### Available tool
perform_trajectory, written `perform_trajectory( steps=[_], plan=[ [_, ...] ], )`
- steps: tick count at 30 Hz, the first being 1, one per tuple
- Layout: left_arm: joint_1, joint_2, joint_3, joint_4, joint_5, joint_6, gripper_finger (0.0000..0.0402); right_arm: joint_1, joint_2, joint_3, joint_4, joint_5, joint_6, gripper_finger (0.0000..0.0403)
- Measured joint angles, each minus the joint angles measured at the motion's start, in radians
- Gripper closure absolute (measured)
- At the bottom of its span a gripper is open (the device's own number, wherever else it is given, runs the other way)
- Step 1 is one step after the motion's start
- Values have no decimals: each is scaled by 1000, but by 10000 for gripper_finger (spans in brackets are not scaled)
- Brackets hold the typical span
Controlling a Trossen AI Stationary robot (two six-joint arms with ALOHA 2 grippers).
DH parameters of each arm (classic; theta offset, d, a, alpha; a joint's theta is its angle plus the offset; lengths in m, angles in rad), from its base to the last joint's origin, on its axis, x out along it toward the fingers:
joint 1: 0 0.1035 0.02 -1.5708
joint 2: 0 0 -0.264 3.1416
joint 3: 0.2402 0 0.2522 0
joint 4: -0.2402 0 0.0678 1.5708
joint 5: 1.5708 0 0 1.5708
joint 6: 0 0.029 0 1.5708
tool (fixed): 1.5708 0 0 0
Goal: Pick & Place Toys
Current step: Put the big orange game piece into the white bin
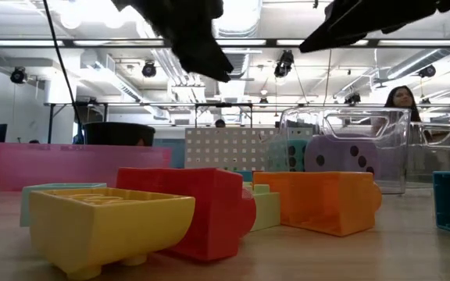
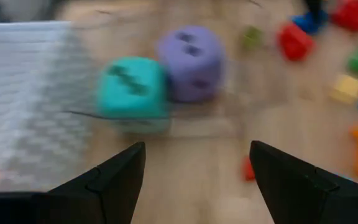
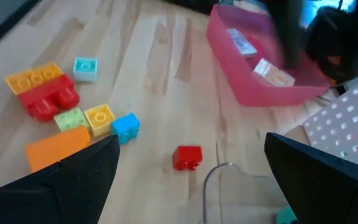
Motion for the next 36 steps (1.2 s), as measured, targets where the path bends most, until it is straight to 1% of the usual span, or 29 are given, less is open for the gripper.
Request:
perform_trajectory(
  steps=[5, 8, 11, 14, 18, 20, 22, 23, 25, 27, 29, 31, 36],
  plan=[
    [-168, 0, -172, 233, 1, -32, 111, 0, 71, 0, 46, -8, 0, 3],
    [-252, 0, -251, 350, 0, -25, 111, 0, 104, 8, 107, -62, 4, 3],
    [-306, 0, -299, 431, -4, -28, 112, 1, 142, 64, 121, -112, 57, 3],
    [-331, -1, -325, 465, -32, -42, 112, 14, 190, 133, 97, -116, 146, 3],
    [-333, -1, -328, 473, -47, -72, 112, 37, 290, 260, -1, -118, 197, 3],
    [-333, -1, -328, 475, -49, -93, 112, 41, 345, 347, -92, -119, 226, 3],
    [-335, -1, -329, 510, -48, -104, 112, 41, 397, 440, -222, -127, 280, 3],
    [-338, -1, -332, 532, -48, -106, 112, 41, 424, 490, -307, -146, 301, 3],
    [-346, -1, -332, 565, -48, -106, 112, 39, 467, 585, -460, -223, 326, 3],
    [-354, 11, -332, 621, -44, -106, 112, 39, 497, 655, -571, -261, 365, 3],
    [-367, 31, -332, 656, -39, -88, 112, 49, 510, 693, -609, -261, 376, 3],
    [-379, 67, -332, 695, -34, -62, 112, 60, 507, 703, -625, -263, 377, 3],
    [-389, 160, -264, 716, -24, -56, 112, 110, 459, 676, -659, -262, 439, 3]
  ],
)
